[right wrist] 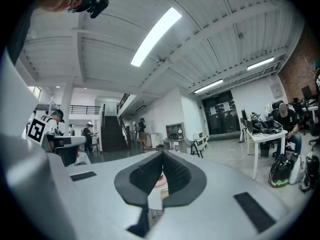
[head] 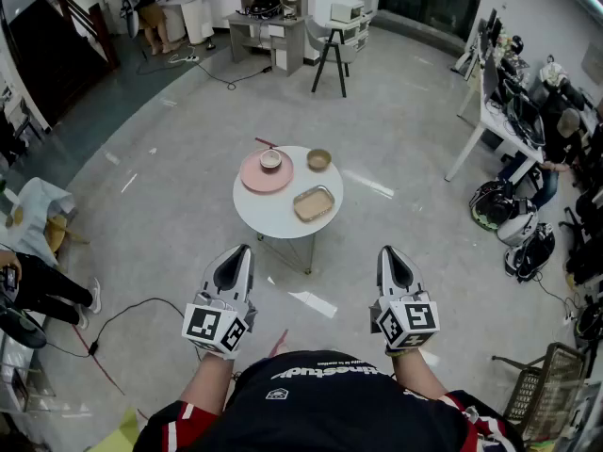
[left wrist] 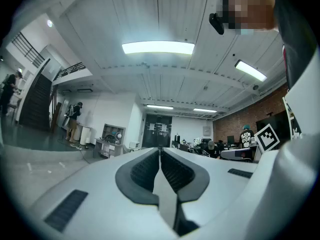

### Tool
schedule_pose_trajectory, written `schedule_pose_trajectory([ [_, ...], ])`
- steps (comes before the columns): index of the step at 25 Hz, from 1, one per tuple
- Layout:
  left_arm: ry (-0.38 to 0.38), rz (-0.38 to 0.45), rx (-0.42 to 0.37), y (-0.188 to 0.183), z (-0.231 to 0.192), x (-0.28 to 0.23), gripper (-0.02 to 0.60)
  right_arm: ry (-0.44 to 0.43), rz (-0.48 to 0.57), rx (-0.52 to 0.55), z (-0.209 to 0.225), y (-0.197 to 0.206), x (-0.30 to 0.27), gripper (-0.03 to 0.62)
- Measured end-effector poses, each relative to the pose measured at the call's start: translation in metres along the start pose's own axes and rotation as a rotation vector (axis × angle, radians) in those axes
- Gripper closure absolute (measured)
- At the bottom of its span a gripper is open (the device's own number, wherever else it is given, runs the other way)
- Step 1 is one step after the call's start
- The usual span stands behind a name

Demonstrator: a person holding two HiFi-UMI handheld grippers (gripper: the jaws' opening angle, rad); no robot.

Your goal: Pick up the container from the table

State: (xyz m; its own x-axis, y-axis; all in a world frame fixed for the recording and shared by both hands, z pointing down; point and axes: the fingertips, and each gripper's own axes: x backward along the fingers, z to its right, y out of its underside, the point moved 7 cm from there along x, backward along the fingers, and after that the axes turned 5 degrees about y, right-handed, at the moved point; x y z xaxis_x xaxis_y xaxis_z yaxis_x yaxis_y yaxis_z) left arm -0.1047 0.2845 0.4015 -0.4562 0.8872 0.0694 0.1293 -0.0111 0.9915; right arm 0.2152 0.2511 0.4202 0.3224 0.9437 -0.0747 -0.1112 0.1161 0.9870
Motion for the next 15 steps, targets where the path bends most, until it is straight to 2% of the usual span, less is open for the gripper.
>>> schedule_pose_trajectory([
  [15, 0.005, 0.009, 0.008, -0.008, -0.009, 0.0, 0.551, -0.022, -0.019, -0.012, -0.011, -0.006, -0.012, 0.592],
])
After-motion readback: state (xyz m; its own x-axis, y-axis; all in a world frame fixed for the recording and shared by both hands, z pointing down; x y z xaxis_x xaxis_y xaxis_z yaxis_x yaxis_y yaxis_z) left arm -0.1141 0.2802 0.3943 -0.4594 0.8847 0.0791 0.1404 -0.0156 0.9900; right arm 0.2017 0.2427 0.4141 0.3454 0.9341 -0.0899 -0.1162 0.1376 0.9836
